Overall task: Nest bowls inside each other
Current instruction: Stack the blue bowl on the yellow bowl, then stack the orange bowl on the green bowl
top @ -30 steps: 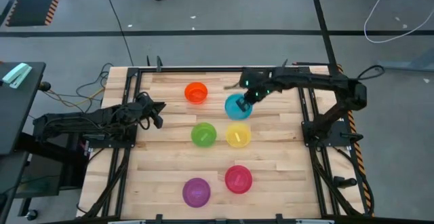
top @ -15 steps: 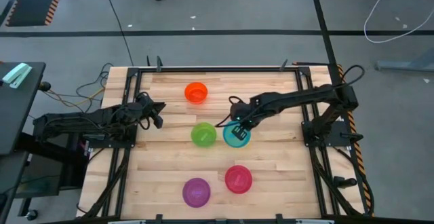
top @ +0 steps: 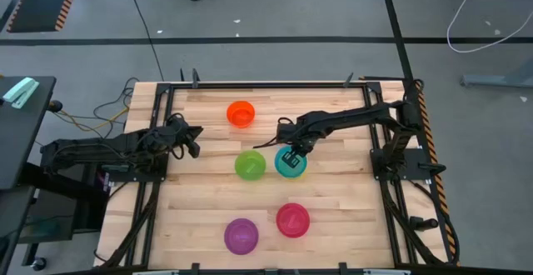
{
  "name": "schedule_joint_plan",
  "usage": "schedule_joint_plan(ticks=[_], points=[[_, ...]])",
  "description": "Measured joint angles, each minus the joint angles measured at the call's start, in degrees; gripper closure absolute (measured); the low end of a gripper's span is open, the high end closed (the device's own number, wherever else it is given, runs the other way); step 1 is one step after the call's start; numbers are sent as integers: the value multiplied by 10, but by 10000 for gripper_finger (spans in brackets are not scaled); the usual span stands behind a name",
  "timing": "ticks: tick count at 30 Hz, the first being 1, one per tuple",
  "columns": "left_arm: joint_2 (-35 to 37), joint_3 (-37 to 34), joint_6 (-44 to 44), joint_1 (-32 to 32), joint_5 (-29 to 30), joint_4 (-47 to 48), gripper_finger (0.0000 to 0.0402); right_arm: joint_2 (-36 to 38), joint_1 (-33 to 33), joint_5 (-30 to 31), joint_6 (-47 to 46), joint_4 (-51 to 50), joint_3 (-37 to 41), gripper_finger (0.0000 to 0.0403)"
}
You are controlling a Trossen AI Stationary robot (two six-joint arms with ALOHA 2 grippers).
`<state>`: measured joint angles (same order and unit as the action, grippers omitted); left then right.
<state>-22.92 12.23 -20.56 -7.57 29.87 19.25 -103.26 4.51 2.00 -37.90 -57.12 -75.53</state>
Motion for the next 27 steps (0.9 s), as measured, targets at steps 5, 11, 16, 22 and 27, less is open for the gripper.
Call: schedule_joint_plan(ticks=[5, 11, 16, 22, 27], points=[[0, 0, -2, 0, 0, 0, 358, -19, -2, -13, 6, 1, 0, 401], [0, 0, -3, 0, 0, 0, 362, -19, -2, -13, -25, 0, 0, 374], [0, 0, -3, 0, 0, -1, 358, -17, -2, -17, -20, 0, 0, 339], [0, 0, -4, 0, 0, -2, 364, -14, -2, -19, -16, 0, 0, 306], [-16, 0, -11, 0, 0, -29, 364, 1, -2, -8, -9, 0, -1, 292]])
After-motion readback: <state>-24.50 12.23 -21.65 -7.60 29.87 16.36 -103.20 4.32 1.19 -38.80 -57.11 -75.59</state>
